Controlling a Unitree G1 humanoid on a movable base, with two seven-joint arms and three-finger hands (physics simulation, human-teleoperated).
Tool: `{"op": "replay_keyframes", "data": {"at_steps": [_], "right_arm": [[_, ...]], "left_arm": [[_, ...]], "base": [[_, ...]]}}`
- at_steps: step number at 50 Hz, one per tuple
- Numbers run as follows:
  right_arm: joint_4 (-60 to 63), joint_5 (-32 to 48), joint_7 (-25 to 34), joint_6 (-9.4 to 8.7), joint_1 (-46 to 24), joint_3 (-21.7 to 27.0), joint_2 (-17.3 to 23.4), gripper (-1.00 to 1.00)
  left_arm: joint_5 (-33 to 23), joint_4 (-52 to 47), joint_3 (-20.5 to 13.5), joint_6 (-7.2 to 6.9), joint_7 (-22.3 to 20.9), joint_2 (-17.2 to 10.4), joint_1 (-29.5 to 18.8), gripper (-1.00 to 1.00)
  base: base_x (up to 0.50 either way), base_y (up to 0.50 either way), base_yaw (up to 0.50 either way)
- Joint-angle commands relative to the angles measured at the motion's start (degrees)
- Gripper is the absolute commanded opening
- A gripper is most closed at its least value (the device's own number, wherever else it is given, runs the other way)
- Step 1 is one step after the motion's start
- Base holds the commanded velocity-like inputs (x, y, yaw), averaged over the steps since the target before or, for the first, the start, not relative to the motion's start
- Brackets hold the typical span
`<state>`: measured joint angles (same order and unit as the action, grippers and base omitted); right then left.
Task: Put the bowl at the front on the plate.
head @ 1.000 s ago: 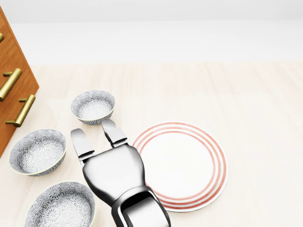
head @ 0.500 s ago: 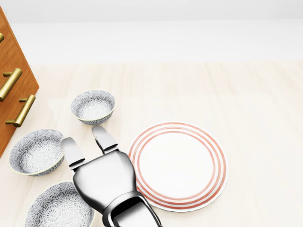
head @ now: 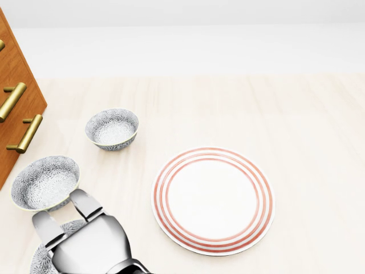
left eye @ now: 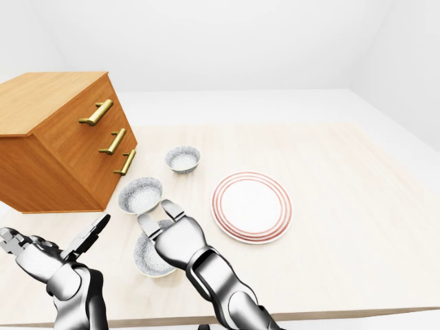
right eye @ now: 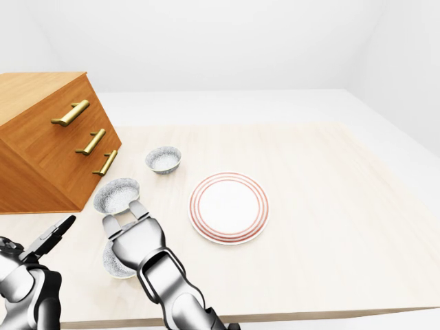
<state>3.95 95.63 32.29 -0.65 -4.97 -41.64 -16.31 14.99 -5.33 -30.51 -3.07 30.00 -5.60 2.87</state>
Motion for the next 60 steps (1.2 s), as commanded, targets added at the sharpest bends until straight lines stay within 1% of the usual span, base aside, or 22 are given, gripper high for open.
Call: {"op": "replay_keyframes", "data": {"at_steps": [1, 2, 4, 8, 10, 13, 17, 19, 20, 22, 23, 26, 28, 30, 31, 32, 52, 55, 57, 58, 59, 60], "right_arm": [[-5.4, -2.6, -2.6, 4.30, 1.0, -2.9, 0.1, 1.00], [-5.7, -2.2, -3.0, 4.14, 1.0, -3.1, -0.1, 1.00], [-6.9, -2.4, -3.3, 4.69, 0.9, -3.1, -0.3, 1.00], [-8.6, -2.5, -4.4, 5.62, 0.9, -3.0, -0.4, 1.00], [-9.1, -2.5, -4.4, 5.65, 1.2, -3.1, -0.3, 1.00], [-9.5, -2.7, -5.0, 5.65, 1.5, -3.5, -0.2, 1.00], [-10.6, -2.5, -5.7, 5.65, 1.5, -4.3, -0.8, 1.00], [-12.3, -2.8, -6.5, 5.65, 1.3, -4.5, -1.5, 1.00], [-14.1, -2.1, -8.0, 5.65, 1.0, -4.7, -1.8, 1.00], [-15.9, -2.4, -9.0, 5.65, 0.8, -4.6, -2.5, 1.00], [-17.2, -2.7, -10.2, 5.65, 0.5, -4.4, -2.8, 1.00], [-16.4, -2.2, -10.0, 5.65, 0.8, -4.7, -3.0, 1.00], [-15.5, -2.4, -9.7, 5.65, 1.2, -4.8, -2.8, 1.00], [-14.5, -2.3, -9.9, 5.21, 1.8, -4.8, -2.3, 1.00], [-14.2, -1.5, -9.5, 4.23, 1.9, -4.9, -2.1, 1.00], [-14.2, -1.5, -9.5, 4.13, 1.8, -5.0, -2.1, 1.00], [-14.2, -1.7, -9.5, 3.90, 1.7, -5.1, -2.0, 1.00], [-14.4, -1.8, -9.9, 2.74, 2.1, -4.8, -1.7, 1.00], [-14.1, -2.7, -10.6, 1.98, 2.7, -4.5, -1.3, 1.00], [-13.9, -3.0, -10.8, 2.24, 2.6, -4.6, -1.1, 1.00], [-14.0, -3.3, -10.7, 1.85, 2.8, -4.6, -1.1, 1.00], [-14.0, -3.4, -10.5, 1.86, 2.7, -4.7, -1.2, 1.00]], "left_arm": [[0.6, -2.5, -0.4, -1.93, 0.0, 0.3, 0.7, 1.00], [0.5, -2.4, -0.5, -1.80, 0.0, 0.3, 0.6, 1.00], [0.4, -1.6, -0.5, -1.42, 0.0, 0.4, 0.3, 1.00], [0.2, -1.7, -0.5, -1.48, 0.0, 0.4, 0.4, 1.00], [0.2, -1.5, -0.5, -1.31, 0.0, 0.3, 0.3, 1.00], [0.2, -2.0, -0.6, -1.72, 0.0, 0.3, 0.4, 1.00], [0.1, -1.3, -0.5, -1.17, 0.0, 0.4, 0.2, 1.00], [0.1, -1.5, -0.4, -1.22, 0.0, 0.4, 0.3, 1.00], [0.0, -0.9, -0.4, -0.77, 0.0, 0.4, 0.2, 1.00], [0.1, -1.1, -0.4, -0.91, 0.0, 0.3, 0.2, 1.00], [0.3, -1.9, -0.5, -1.47, 0.0, 0.3, 0.5, 1.00], [0.1, -1.5, -0.5, -1.10, 0.0, 0.4, 0.4, 1.00], [0.2, -1.9, -0.5, -1.35, 0.0, 0.4, 0.5, 1.00], [0.1, -1.2, -0.4, -0.88, 0.0, 0.4, 0.3, 1.00], [0.1, -1.4, -0.4, -1.08, 0.0, 0.4, 0.3, 1.00], [0.1, -1.4, -0.4, -1.10, 0.0, 0.4, 0.4, 1.00], [0.1, -1.4, -0.4, -1.10, 0.0, 0.4, 0.4, 1.00], [0.1, -1.9, -0.5, -1.42, 0.0, 0.4, 0.5, 1.00], [0.1, -1.6, -0.6, -1.05, 0.0, 0.5, 0.3, 1.00], [0.2, -1.5, -0.8, -0.87, 0.0, 0.5, 0.1, 1.00], [0.3, -1.5, -0.7, -1.17, 0.0, 0.3, 0.0, 1.00], [0.3, -1.4, -0.6, -0.96, 0.0, 0.4, 0.2, 1.00]], "base": [[0.00, 0.00, 0.00], [0.00, 0.00, 0.00], [0.00, 0.00, 0.00], [0.00, 0.00, 0.00], [0.00, 0.00, 0.00], [0.00, 0.00, 0.00], [0.00, 0.00, 0.00], [0.00, 0.00, 0.00], [0.00, 0.00, 0.00], [0.00, 0.00, 0.00], [0.00, 0.00, 0.00], [0.00, 0.00, 0.00], [0.00, 0.00, 0.00], [0.00, 0.00, 0.00], [0.00, 0.00, 0.00], [0.00, 0.00, 0.00], [0.00, 0.00, 0.00], [0.00, 0.00, 0.00], [0.00, 0.00, 0.00], [0.00, 0.00, 0.00], [0.00, 0.00, 0.00], [0.00, 0.00, 0.00]]}}
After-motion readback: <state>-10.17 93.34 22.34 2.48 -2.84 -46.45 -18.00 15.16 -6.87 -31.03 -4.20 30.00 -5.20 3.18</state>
